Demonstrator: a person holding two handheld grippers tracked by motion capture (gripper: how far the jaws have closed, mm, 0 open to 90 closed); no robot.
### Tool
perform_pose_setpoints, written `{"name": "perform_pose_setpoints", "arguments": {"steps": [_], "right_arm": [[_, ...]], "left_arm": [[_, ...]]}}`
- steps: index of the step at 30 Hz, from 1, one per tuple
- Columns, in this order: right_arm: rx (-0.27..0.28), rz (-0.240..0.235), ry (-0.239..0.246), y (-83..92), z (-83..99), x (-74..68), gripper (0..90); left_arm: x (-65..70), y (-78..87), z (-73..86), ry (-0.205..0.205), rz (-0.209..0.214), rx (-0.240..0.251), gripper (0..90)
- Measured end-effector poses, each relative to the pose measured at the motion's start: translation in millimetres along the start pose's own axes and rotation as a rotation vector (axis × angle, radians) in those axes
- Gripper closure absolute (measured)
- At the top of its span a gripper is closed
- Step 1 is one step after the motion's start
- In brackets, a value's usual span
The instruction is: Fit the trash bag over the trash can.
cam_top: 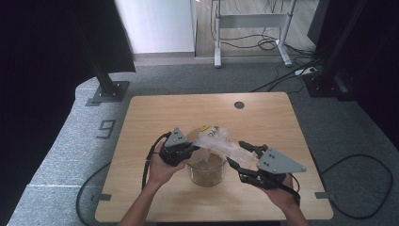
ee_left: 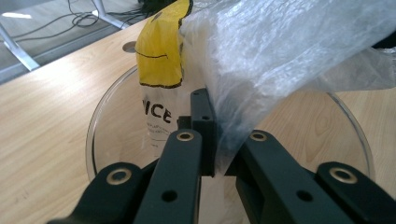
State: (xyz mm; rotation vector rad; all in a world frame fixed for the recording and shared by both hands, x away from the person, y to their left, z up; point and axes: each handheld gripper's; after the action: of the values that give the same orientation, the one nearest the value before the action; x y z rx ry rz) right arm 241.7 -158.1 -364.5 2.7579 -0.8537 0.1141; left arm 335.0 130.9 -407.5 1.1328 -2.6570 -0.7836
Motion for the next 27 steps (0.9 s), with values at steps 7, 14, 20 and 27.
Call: {"name": "perform_pose_setpoints", "arguments": {"steps": [7, 14, 20, 27], "right_arm": [[-0.009, 0.012, -0.043, 24.3, 19.0, -5.5, 33.1], [-0.076, 0.029, -0.096, 18.4, 54.1, 4.3, 32.2], [-0.097, 0.037, -0.144, 8.2, 73.8, 13.4, 32.2], [-0.112, 0.014, -0.138, -2.5, 78.0, 16.9, 48.2]], "left_arm": [[-5.2, 2.7, 0.8, 0.031, -0.004, 0.013, 88.2], [-7.7, 5.0, 1.0, 0.054, -0.016, 0.027, 88.0], [-8.7, 5.6, 2.2, 0.066, -0.010, 0.033, 87.8], [-13.1, 8.5, 4.8, 0.085, 0.005, 0.042, 87.6]]}}
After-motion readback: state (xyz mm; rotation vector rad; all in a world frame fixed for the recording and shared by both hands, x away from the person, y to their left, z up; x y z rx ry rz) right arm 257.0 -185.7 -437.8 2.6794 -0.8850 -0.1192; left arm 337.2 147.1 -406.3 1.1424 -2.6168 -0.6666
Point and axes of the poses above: each handheld gripper's, and its own axes: y roughly backward along the jaws, z roughly out of its underside, x roughly to its right, and after that the axes turned 9 degrees about -z, right-handed
